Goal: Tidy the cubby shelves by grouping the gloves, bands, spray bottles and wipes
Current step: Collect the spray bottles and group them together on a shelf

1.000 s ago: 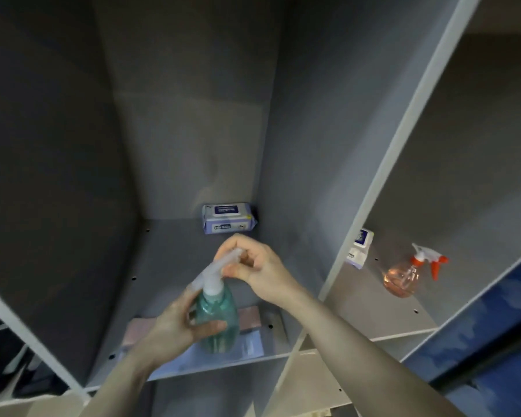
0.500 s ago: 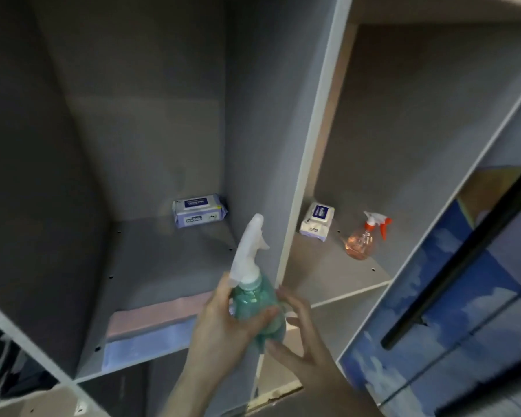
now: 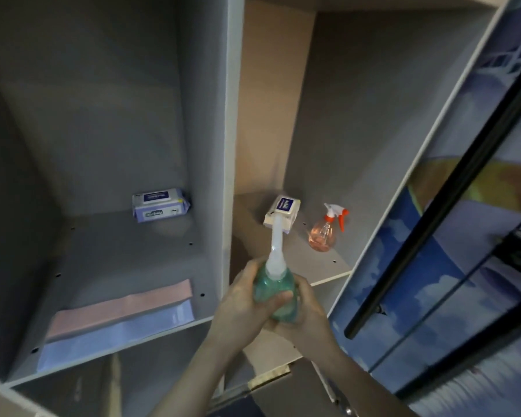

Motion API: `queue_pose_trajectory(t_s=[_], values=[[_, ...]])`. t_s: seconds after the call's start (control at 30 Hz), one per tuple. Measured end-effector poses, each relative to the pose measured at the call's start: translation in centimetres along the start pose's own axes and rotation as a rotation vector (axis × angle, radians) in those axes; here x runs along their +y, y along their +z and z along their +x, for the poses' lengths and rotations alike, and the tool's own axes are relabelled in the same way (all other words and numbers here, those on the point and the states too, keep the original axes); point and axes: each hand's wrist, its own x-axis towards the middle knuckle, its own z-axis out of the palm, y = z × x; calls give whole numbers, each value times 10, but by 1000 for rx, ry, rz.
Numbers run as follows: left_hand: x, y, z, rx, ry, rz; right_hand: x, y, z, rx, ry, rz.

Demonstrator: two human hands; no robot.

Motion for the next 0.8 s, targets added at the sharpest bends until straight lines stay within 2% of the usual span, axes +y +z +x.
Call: queue_pose_trajectory(t_s=[0.17,0.27,0.4,0.47,0.57,0.8], values=[[-4,47,65,-5,-16,17,43,-46,58,-11,31,31],[-10,78,102,-53,-89,-59,75,-74,91,-1,40,4],[-11,113,143,151,-83,-129,106,-104,137,-88,47,-54],[-8,123,162,189,-80,-96,116,-109,157,-139,52,-118],[-8,128,195,172,-120,-48,132,-110,181,-196,61,-162],[-32,135,250,136,-281,-168,143,-118,218,-326,130,-317]])
